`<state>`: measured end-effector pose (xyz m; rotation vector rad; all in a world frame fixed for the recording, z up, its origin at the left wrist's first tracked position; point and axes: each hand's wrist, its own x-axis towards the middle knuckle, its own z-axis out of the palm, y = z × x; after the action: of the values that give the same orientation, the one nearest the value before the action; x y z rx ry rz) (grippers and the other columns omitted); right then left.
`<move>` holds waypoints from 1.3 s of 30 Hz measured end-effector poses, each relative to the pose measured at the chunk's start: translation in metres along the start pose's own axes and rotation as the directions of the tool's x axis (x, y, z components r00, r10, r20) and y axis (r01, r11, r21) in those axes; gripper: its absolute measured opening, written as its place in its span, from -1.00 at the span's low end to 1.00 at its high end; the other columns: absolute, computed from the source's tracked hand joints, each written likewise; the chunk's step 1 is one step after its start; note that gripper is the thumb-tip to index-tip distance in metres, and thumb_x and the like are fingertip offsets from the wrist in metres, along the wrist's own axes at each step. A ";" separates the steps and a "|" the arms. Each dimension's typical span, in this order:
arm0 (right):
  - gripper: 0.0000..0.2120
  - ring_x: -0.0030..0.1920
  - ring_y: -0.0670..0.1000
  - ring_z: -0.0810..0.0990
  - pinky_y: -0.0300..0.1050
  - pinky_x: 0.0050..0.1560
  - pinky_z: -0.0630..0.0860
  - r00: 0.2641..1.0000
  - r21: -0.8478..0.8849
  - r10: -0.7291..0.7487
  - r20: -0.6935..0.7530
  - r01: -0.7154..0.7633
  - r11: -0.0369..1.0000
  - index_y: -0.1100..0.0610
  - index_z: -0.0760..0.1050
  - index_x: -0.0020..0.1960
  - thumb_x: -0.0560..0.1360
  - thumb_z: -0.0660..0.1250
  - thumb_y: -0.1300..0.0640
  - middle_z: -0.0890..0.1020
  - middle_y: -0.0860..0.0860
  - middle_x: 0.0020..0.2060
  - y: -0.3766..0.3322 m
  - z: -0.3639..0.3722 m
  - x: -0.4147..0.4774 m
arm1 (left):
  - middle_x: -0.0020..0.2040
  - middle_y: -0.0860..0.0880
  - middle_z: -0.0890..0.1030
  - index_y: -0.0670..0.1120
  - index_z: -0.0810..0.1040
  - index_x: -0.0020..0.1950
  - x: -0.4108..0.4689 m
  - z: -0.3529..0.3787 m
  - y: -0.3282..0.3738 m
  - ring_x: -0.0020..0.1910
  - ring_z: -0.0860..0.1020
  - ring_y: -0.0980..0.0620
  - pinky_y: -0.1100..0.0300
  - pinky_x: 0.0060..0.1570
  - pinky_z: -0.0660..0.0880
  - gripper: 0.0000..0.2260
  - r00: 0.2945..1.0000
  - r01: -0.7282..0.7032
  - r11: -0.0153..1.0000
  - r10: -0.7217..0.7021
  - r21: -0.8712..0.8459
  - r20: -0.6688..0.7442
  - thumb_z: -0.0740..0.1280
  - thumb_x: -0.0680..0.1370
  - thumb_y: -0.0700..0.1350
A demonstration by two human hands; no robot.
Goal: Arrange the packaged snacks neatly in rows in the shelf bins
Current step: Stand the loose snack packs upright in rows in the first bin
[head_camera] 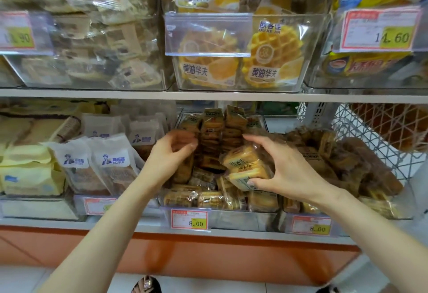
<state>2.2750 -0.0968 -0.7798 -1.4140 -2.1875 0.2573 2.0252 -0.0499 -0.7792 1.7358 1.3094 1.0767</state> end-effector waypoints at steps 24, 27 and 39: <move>-0.28 0.14 -0.33 0.41 -0.46 0.01 0.40 0.997 0.148 0.078 0.009 -0.079 0.986 -0.35 0.14 0.31 0.32 0.48 -0.10 0.38 -0.34 0.16 0.034 -0.005 -0.027 | 0.15 -0.12 0.50 -0.13 0.38 0.28 0.029 0.021 -0.032 0.07 0.52 -0.08 0.09 0.00 0.50 -0.64 0.976 -0.150 0.864 0.208 0.481 -0.070 0.32 0.50 -0.22; -0.29 0.15 -0.29 0.43 -0.36 0.04 0.43 0.997 0.155 0.081 0.021 -0.083 0.984 -0.34 0.15 0.33 0.32 0.47 -0.13 0.41 -0.28 0.17 0.036 -0.003 -0.027 | 0.11 0.00 0.51 -0.13 0.39 0.27 0.028 0.013 -0.019 0.08 0.48 0.09 0.26 0.01 0.42 -0.63 0.980 -0.127 0.959 0.161 0.254 -0.117 0.34 0.49 -0.28; -0.30 0.14 -0.33 0.41 -0.38 0.02 0.41 0.996 0.162 0.085 0.024 -0.088 0.983 -0.32 0.15 0.32 0.32 0.47 -0.12 0.38 -0.32 0.16 0.035 -0.003 -0.027 | 0.05 0.10 0.51 0.01 0.35 0.22 0.030 0.016 -0.028 0.07 0.51 0.06 0.28 -0.10 0.49 -0.69 0.995 0.101 0.979 -0.098 -0.179 0.026 0.28 0.54 -0.26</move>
<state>2.3131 -0.1057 -0.8008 -1.4213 -2.0691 0.4696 2.0333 -0.0145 -0.8045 1.5269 1.2349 1.0863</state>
